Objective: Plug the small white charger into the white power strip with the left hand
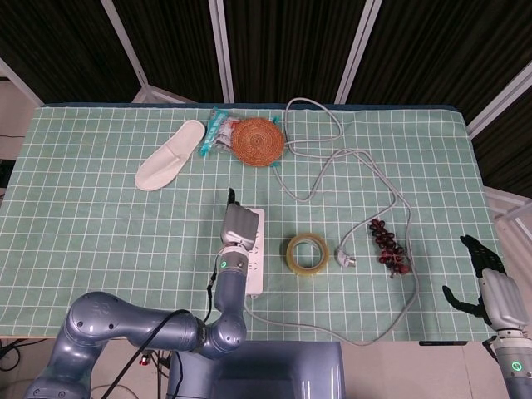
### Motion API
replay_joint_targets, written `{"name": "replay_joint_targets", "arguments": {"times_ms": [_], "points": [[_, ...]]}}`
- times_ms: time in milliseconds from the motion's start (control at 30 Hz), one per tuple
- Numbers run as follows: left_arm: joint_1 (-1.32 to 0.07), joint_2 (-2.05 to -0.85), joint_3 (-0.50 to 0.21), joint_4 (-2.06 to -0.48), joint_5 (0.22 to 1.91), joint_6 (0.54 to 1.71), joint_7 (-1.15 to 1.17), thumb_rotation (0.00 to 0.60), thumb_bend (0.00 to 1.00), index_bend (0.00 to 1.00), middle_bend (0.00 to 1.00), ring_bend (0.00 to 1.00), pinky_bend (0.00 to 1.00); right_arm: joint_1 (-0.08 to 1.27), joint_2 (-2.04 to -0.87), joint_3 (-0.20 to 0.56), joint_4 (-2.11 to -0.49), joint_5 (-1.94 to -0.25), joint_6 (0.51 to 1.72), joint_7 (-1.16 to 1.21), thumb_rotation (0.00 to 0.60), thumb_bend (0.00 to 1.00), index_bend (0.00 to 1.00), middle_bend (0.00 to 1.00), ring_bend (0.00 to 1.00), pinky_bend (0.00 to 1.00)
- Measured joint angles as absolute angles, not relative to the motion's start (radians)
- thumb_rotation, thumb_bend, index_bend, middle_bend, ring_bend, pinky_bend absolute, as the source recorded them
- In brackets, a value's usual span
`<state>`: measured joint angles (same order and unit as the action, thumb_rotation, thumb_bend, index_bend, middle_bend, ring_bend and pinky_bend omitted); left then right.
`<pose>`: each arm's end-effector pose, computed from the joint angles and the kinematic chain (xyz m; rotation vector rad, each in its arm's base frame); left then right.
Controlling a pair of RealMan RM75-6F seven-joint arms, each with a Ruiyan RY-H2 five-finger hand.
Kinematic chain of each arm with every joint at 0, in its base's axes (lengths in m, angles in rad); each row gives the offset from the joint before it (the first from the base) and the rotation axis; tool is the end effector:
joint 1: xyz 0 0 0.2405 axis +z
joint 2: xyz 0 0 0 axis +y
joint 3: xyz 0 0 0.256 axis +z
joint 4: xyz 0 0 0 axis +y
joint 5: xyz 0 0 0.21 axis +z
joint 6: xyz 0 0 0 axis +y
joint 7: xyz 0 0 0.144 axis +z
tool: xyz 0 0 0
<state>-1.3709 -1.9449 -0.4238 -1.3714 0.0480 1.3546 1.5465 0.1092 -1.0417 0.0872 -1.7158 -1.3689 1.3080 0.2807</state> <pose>0.0220 0.3539 -0.0950 -1.8581 -0.5790 -0.2064 -0.3140 -0.1927 0.1618 1.2235 -1.2832 1.0127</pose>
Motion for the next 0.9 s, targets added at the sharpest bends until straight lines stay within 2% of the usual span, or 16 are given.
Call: {"name": "replay_joint_targets", "arguments": {"times_ms": [900], "points": [[-1.373,-2.009,-0.418,-1.296,0.067,1.302,1.554,0.600,0.75,0.77,0.83,0.27,0.00,0.109,-1.041,0.086,-1.717,-1.371,1.308,0.288,0.600,0.39,0.00,0.00,0.00,0.00]]}}
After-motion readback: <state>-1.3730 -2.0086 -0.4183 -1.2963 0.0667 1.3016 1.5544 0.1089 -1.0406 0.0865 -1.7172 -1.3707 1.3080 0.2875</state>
